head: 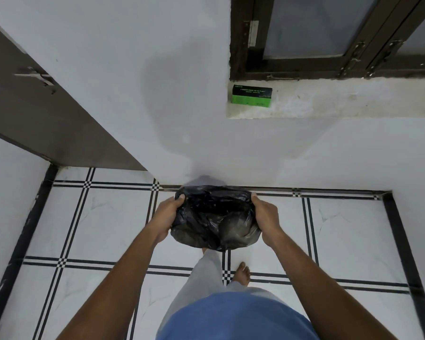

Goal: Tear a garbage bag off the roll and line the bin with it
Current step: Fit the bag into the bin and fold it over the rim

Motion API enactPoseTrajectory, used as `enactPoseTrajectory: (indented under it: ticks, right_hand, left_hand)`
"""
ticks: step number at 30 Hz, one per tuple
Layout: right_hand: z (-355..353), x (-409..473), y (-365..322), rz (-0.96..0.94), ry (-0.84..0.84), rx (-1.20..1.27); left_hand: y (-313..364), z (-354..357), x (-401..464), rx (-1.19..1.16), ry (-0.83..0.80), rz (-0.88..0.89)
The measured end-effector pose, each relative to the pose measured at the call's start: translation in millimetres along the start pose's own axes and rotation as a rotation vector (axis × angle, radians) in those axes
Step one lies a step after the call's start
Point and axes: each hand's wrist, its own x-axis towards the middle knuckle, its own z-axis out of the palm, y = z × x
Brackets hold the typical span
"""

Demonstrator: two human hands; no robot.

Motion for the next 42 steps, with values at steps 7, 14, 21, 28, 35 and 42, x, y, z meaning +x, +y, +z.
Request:
enactPoseTrajectory:
  ticks: [7,14,21,28,35,42]
  right_hand:
    - [35,-7,38,0.046,-0.105,-0.099]
    - [71,24,45,0.014,-0.064,-0.078]
    - [105,81,71,0.011,-0.053,-0.054]
    - [132,152,137,0.096,-0.078,-0.019]
    - [166,258,192,0.153,0.001,-0.095]
    - [199,367,227,0.108,0.040,-0.135]
  left_hand:
    - [-42,6,9,0.078,-0.024,-0.072]
    - [-39,7,38,0.020,-0.010,-0.044]
    - [-71,14,91,0.094,-0.133,0.032]
    - [-145,32,175,0.105,-0.173,-0.026]
    - [-201,28,288,0.014,-0.044,-0.123]
    - [-226,6,399,-0.020,0.142,-0.193]
